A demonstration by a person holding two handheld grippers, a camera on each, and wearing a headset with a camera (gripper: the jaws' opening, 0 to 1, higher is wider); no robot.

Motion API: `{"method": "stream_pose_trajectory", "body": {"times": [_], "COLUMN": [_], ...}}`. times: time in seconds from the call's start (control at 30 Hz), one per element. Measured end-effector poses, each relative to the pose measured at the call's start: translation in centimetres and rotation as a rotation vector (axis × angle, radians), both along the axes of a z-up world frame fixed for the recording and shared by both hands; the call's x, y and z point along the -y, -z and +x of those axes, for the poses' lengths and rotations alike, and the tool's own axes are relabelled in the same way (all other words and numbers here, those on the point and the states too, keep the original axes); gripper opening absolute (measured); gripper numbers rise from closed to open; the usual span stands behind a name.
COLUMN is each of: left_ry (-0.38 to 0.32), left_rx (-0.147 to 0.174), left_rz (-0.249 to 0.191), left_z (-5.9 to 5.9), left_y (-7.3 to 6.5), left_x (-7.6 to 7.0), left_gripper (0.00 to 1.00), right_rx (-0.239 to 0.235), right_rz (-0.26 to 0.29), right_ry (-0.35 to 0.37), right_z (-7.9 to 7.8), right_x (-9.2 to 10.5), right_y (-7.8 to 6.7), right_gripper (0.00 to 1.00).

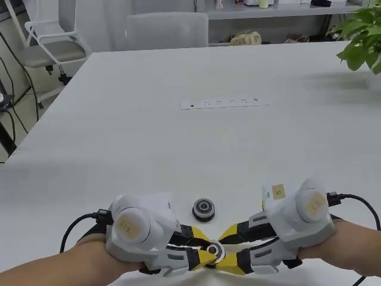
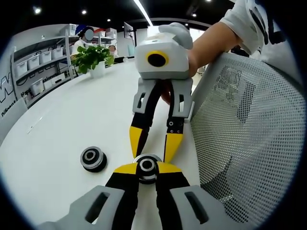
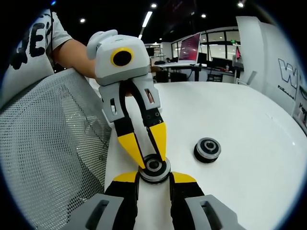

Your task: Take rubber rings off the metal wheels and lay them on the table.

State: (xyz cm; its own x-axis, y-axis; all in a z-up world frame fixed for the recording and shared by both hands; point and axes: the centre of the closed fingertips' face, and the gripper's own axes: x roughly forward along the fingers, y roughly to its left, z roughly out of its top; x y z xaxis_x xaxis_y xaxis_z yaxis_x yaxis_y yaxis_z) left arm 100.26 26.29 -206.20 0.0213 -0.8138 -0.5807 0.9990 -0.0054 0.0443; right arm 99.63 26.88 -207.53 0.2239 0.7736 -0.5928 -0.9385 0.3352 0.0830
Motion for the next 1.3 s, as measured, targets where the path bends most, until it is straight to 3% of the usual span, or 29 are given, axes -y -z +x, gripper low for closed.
{"method": "stream_pose_trajectory", "body": {"times": [0.77, 1.3], "left_ry": [-0.005, -0.010], "left_rx": [0.001, -0.001], "left_rz": [-0.004, -0.009], "left_z": [-0.02, -0.03], "left_y": [0.01, 0.01], "left_x": [-0.01, -0.01], "left_gripper": [0.07, 0.07], "right_rx": [0.051, 0.010], "right_rz": [-0.047, -0.034], "right_ry": [-0.045, -0.015], "right_z": [-0.13, -0.19], "right_x": [0.26, 0.53], "right_y": [0.14, 0.17], "right_gripper": [0.20, 0.18]}}
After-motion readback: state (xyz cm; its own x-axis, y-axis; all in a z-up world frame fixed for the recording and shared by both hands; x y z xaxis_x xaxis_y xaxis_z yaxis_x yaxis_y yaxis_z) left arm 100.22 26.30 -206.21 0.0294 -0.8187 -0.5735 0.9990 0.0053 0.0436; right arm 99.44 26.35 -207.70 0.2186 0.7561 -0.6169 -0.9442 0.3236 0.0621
